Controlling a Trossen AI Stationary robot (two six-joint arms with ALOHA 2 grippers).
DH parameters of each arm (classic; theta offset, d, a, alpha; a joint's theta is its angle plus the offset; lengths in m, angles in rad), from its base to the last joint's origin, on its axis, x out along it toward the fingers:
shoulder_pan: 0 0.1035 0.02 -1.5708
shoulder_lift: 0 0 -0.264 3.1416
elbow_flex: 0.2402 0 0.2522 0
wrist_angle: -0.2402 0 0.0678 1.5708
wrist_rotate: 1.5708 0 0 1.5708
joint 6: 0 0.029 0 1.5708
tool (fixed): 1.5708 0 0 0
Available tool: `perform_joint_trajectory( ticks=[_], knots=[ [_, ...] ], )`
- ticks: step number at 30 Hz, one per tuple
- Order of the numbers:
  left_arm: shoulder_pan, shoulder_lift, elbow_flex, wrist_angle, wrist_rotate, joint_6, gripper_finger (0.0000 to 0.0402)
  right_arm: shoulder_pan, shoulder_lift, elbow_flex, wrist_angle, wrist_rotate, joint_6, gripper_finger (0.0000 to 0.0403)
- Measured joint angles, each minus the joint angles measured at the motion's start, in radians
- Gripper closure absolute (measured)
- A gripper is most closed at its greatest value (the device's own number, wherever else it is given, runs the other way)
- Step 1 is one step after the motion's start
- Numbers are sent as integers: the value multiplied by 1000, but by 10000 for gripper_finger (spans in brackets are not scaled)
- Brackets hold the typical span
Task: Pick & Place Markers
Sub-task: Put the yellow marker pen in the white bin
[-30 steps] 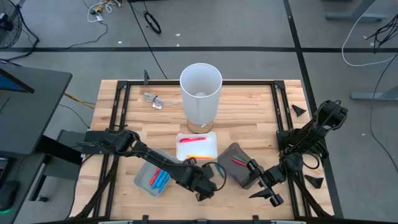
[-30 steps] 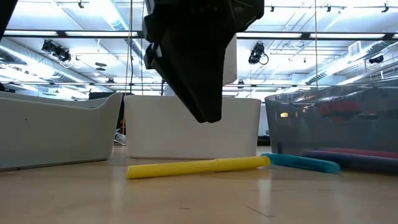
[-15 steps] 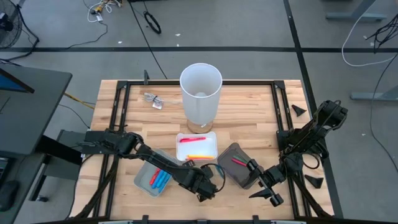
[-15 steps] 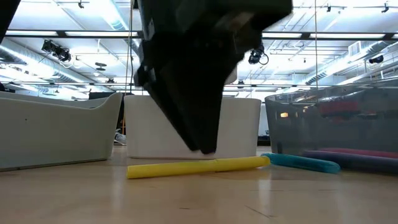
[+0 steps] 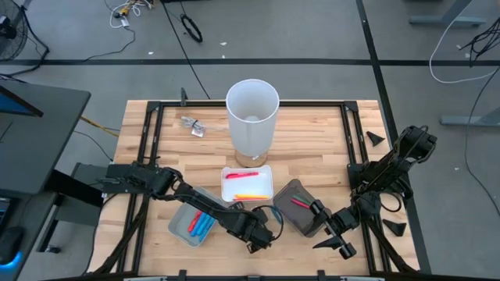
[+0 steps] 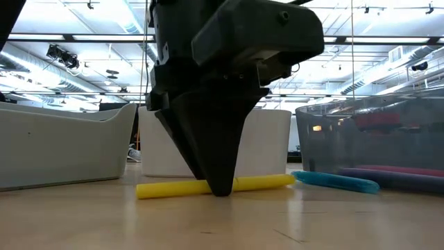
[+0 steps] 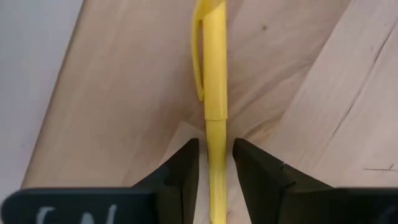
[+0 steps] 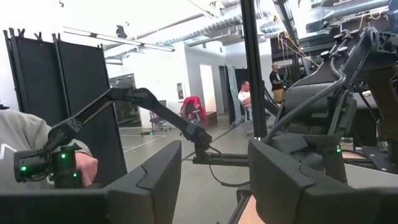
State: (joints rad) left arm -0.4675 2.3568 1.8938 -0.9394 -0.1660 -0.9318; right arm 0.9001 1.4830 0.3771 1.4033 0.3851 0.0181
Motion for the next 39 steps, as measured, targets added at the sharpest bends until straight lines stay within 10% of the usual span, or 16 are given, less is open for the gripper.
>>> perform_joint_trajectory(
  ticks=[9,19,39],
  knots=[
    [0,0,-1,4,15,35,378,0,0,0,3,0,0,217],
    [-40,-33,35,-131,-32,35,377,0,0,0,3,0,5,217],
    [-260,-186,58,-215,-721,179,378,0,0,0,-13,65,-1,217]
  ],
)
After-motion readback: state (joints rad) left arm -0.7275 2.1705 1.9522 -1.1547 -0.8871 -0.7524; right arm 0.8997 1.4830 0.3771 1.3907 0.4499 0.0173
